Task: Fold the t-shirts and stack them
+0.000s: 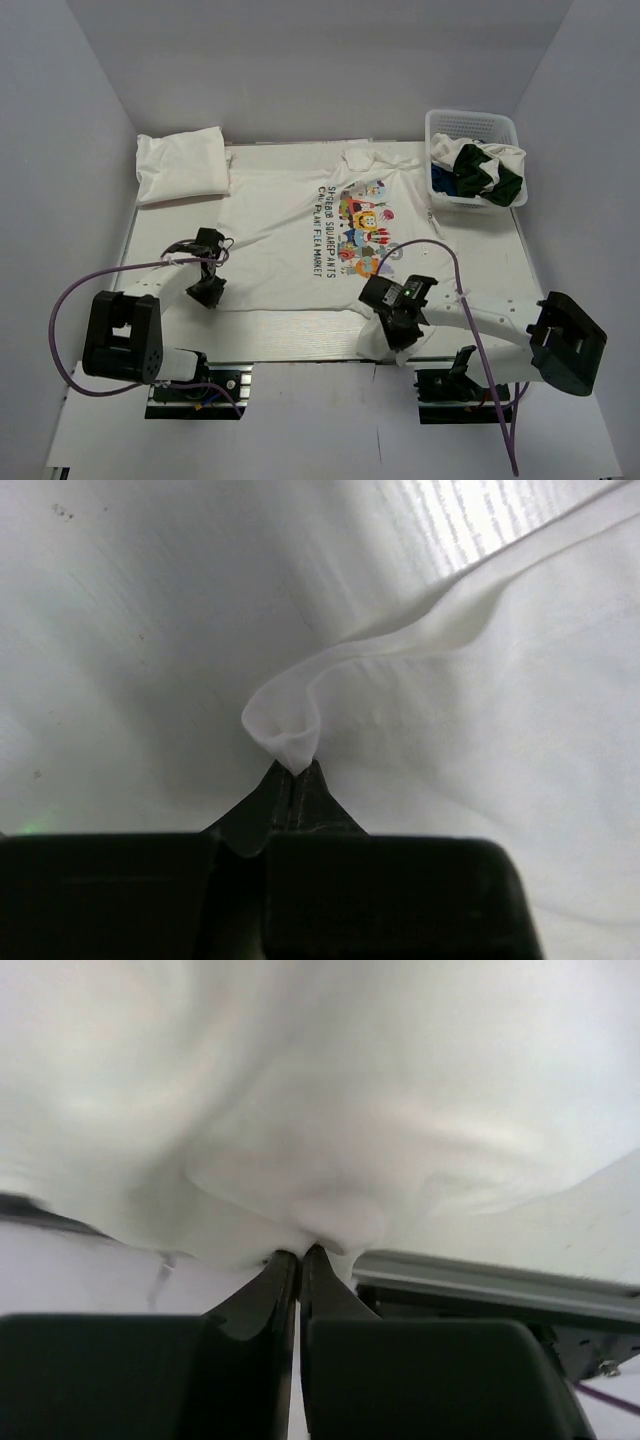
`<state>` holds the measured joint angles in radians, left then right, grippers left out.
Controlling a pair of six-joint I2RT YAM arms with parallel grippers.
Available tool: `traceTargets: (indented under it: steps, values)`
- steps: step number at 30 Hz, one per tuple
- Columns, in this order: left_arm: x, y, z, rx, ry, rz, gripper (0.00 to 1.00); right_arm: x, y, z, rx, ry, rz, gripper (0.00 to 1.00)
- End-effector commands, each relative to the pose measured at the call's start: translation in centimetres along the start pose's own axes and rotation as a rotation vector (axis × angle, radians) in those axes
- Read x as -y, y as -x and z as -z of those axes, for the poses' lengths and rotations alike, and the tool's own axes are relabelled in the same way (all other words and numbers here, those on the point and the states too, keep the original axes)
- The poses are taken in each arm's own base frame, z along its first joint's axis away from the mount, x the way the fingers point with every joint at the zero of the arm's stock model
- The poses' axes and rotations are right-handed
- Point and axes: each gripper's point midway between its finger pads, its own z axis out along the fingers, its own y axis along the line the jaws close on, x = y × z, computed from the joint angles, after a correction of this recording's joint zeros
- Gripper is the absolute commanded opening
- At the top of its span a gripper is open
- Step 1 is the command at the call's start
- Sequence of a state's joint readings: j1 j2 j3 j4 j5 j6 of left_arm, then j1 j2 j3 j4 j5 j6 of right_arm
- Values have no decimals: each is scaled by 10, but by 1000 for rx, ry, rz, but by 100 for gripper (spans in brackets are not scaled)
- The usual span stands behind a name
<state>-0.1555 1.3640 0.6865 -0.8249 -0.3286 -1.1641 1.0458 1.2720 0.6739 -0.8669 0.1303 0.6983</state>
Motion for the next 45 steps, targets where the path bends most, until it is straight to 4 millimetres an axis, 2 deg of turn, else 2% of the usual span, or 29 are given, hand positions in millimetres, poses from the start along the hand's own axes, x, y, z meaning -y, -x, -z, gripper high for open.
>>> traceTargets:
  steps: [1,6,8,9,11,14,15,16,19,20,23,24,25,26,27,28,29,33,34,36,37,38,39,40,41,42,43,44,45]
  values:
    - [-9,1,9,1,9,4,0,5,58,30,244,-68,-77,0]
    - [22,20,30,47,-126,17,0,27,119,67,437,-145,-184,0]
    - [34,23,37,42,-171,18,0,35,135,77,483,-163,-206,0]
    - [39,27,42,49,-187,24,0,31,151,83,529,-125,-230,0]
    - [44,29,42,47,-183,23,0,30,173,96,592,-95,-235,0]
    - [57,41,47,67,-179,26,0,40,204,114,668,-119,-272,0]
    - [62,46,50,80,-183,30,0,51,215,119,689,-150,-311,0]
    - [70,49,48,85,-194,34,0,51,229,126,731,-145,-314,0]
    - [83,59,50,90,-199,46,0,60,255,137,802,-138,-350,0]
    - [86,61,45,84,-182,49,0,63,262,143,823,-137,-356,0]
    - [102,73,44,87,-183,61,0,81,283,150,840,-161,-382,0]
    - [104,78,42,90,-182,74,0,83,289,143,826,-178,-372,0]
    - [107,78,40,88,-178,73,0,94,296,149,844,-188,-403,0]
    - [114,84,42,87,-194,87,0,95,301,148,851,-178,-396,0]
    - [116,85,37,74,-184,91,0,97,305,141,838,-187,-386,0]
    - [124,89,37,84,-203,98,0,105,309,143,844,-191,-405,0]
    - [132,93,41,80,-223,101,0,102,318,142,856,-171,-383,0]
    - [158,107,41,97,-278,84,0,115,344,142,890,-186,-324,0]
    - [161,108,38,99,-282,85,0,113,352,131,884,-179,-309,0]
    - [176,112,35,101,-305,90,0,121,363,131,879,-185,-299,0]
    - [181,120,35,108,-310,93,0,122,367,120,851,-192,-286,0]
    - [179,120,31,108,-284,88,0,132,370,109,824,-221,-297,0]
    - [180,117,22,95,-260,79,0,134,378,114,842,-224,-302,0]
    - [186,121,25,94,-261,89,0,137,381,100,816,-238,-301,0]
    - [186,120,22,87,-248,84,0,142,386,101,821,-251,-305,0]
    - [185,121,20,92,-231,82,2,149,394,87,810,-265,-315,0]
    - [188,127,21,108,-232,98,5,150,401,89,822,-263,-318,0]
    - [186,129,18,101,-215,116,7,156,405,70,785,-275,-321,0]
    - [180,129,19,97,-185,119,7,161,410,74,786,-280,-336,0]
